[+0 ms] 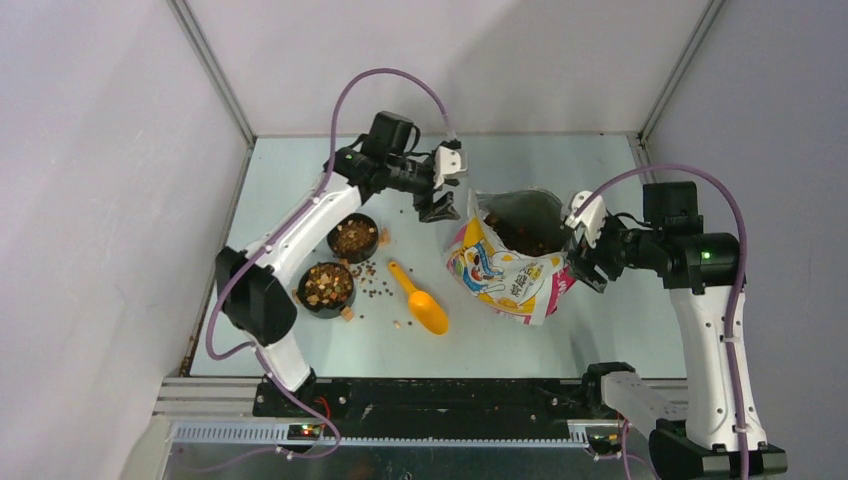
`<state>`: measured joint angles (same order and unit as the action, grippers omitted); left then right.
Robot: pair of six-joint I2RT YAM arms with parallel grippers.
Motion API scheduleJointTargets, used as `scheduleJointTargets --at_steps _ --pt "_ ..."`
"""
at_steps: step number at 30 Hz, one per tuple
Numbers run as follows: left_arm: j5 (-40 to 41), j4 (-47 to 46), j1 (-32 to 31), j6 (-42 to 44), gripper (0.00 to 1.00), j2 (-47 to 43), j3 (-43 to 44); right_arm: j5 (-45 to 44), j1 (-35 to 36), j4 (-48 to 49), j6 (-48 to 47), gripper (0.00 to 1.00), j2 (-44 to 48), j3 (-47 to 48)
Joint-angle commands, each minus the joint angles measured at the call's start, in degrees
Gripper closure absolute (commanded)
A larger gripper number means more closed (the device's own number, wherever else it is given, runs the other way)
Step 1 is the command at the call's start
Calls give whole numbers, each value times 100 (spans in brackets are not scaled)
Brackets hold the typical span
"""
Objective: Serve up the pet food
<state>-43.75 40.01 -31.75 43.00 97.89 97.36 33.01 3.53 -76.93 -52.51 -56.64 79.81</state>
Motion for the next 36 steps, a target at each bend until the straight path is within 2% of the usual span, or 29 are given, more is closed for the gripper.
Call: scheduleJointTargets --at_steps 1,6,11,14,16,18,23,25,27,28,29,30,32,36 --pt "-222 -649 -274 -179 21 112 359 354 -63 512 585 30 -116 -23" --pt "-433 -663 -455 -303 22 358 605 317 -45 495 714 30 -222 -93" --pt "-583 -239 -634 112 26 474 742 394 -37 220 470 30 -81 -244" --pt "-646 299 -680 423 36 669 1112 648 -32 -169 42 29 -7 -264" --pt "-662 629 -695 522 44 856 1404 654 -5 -100 170 29 7 -327" --pt "-659 838 -685 541 51 987 1612 285 60 459 630 30 -53 -442" --pt "-512 1042 -676 563 68 962 1694 -147 124 979 869 38 -268 -483" --pt "-436 1164 -624 574 76 883 1698 -304 164 1155 910 46 -276 -484" --pt "-396 1295 -527 521 82 796 1690 -379 191 1195 831 59 -266 -482" --pt "-384 1408 -440 491 86 755 1685 -349 207 1124 670 76 -250 -455" --pt "-391 1498 -391 486 89 676 1683 -305 209 1029 508 84 -220 -376" --pt "-385 1716 -268 482 96 562 1677 -203 200 736 60 97 -200 -311" --pt "-341 1964 -65 425 100 263 1524 -136 116 450 -493 100 -105 -28" --pt "200 1749 231 390 100 -636 499 374 -731 54 -1444 100 -48 555"
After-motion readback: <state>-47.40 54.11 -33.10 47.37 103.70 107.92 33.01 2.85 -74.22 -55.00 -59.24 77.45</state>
